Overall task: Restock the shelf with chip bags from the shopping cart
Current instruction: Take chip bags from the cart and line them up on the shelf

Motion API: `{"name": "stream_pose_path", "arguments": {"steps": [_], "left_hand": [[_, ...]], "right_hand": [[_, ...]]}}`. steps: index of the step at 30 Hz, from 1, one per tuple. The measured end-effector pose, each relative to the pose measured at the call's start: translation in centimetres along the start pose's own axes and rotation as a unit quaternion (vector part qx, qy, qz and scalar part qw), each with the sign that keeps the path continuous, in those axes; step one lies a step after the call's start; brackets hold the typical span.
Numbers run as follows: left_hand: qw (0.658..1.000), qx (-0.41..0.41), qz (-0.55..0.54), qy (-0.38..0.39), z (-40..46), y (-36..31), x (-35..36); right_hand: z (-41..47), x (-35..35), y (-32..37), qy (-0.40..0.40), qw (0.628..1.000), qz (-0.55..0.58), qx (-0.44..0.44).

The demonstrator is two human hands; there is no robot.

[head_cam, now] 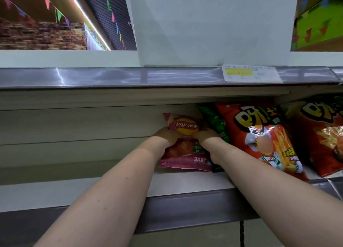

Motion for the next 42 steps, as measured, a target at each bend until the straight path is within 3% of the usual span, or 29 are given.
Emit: {"name": "stream_pose_path", "arguments": {"steps": [3,9,13,17,20,25,31,37,42], "left_hand": [[0.999,0.029,-0.005,-0.015,0.8,0.0,0.2],[0.996,0.039,-0.048,-0.066,2.1,1.4,0.3],[0.997,-0.021,-0.016,-0.066,2.4,2.6,0.3],[0.994,-0.040,0.092,-0.042,2.0,2.9,0.5],[0.993,-0.012,0.110,-0.032,2.4,3.0,0.4],[0.990,-0.019,0.107,-0.088,3.5,3.2,-0.1],[0.966,-0.006,0.246,-0.079,3.7,2.9,0.2],[0.965,0.014,0.250,-0.081,3.6,2.8,0.0],[0.952,0.020,0.296,-0.079,3.2,2.5,0.9]], "right_hand": [[0.9,-0.4,0.2,-0.032,0.999,-0.024,-0.035],[1.5,0.2,0.1,-0.013,0.995,-0.063,-0.072],[1.4,0.7,-0.9,0.005,0.970,-0.237,-0.051],[1.3,0.6,-1.0,-0.017,0.950,-0.309,-0.043],[1.0,0.1,-0.9,-0.044,0.954,-0.292,-0.054],[0.7,-0.3,-0.3,-0.083,0.949,-0.296,-0.069],[1.0,-0.1,-0.8,-0.063,0.922,-0.380,-0.035],[0.4,-0.8,-0.4,-0.058,0.919,-0.383,-0.071],[0.7,0.3,-1.0,-0.019,0.907,-0.418,-0.039]]}}
Point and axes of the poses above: each hand's wrist, its own z-axis towards the middle knuckle, its own x-axis out of the palm, y = z × x, the point moved 3 cm from there along z, towards the middle knuckle, and after that the axes turned 7 degrees about y, right-handed, at the moved point
